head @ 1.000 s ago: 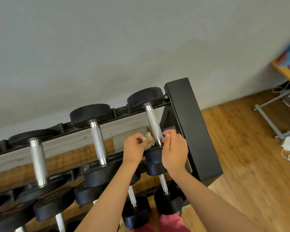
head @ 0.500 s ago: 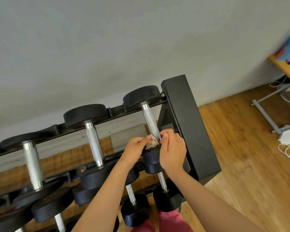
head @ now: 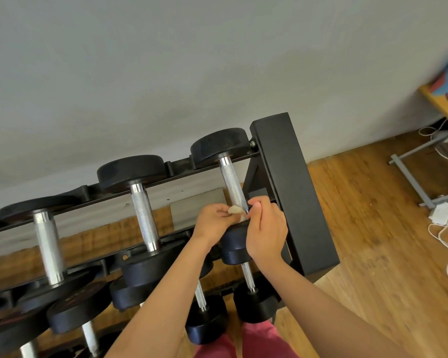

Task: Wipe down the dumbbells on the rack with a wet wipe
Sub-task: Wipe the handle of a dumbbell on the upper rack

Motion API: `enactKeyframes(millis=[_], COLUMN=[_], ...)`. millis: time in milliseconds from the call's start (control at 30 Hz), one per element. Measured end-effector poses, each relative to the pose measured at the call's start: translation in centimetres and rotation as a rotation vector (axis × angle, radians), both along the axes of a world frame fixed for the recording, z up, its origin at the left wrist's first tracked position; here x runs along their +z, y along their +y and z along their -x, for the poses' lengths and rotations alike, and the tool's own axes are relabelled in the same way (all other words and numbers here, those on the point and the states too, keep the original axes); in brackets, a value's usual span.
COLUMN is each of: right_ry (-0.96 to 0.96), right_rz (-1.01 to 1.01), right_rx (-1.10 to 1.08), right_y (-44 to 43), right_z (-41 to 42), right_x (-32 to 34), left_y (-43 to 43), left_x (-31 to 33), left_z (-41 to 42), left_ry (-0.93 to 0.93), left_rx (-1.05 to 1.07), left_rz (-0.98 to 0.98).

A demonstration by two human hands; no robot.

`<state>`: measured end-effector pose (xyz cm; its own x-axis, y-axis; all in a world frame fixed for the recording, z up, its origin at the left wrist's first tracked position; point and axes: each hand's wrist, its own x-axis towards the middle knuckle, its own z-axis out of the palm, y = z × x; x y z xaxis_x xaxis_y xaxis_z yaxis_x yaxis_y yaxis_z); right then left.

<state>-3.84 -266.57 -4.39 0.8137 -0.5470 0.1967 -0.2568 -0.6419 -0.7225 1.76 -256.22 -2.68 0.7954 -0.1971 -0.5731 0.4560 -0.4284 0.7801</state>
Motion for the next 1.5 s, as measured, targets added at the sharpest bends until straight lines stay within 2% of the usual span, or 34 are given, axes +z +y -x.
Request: enactKeyframes(millis=[133,233,467,633,800,1100,1367,1500], right_ry=[0.005,0.008,0.001,-0.003,-0.006,-0.016,0.006,0.001], right_rz=[0.006,0.007,0.003,0.009,0.051,0.046,0.044,0.038], right_rx=[0.003,0.009,0.016,0.019,0.052,0.075,0.067,0.065], right_y=[0.0,0.1,0.0,0.0,-0.1,-0.2,-0.3,-0.1], right_z=[0.0,-0.1,0.0,0.0,0.0,0.0,0.0,0.0], right_x=[0.1,0.1,0.1,0.1,-0.1,-0.1,-0.1,0.1], left_y=[0.5,0.0,-0.6,-1.0,-0.8,-0.6,-1.8,-1.4], left_x=[-0.4,-0.1,0.1,0.3,-0.4,-0.9,0.1,-0.2], left_z=[0.5,0.3,0.2,0.1,0.8,0.9,-0.4,-0.3], left_ry=[-0.056,-0.042,-0.085,-0.054,-0.052,-0.05,0.027,-0.024], left_rx=[0.069,0.041,0.068,0.058,0.186,0.246,0.309,0.285], left_rz=[-0.012,-0.021,-0.16,-0.135,-0.074,-0.035,0.056,-0.002])
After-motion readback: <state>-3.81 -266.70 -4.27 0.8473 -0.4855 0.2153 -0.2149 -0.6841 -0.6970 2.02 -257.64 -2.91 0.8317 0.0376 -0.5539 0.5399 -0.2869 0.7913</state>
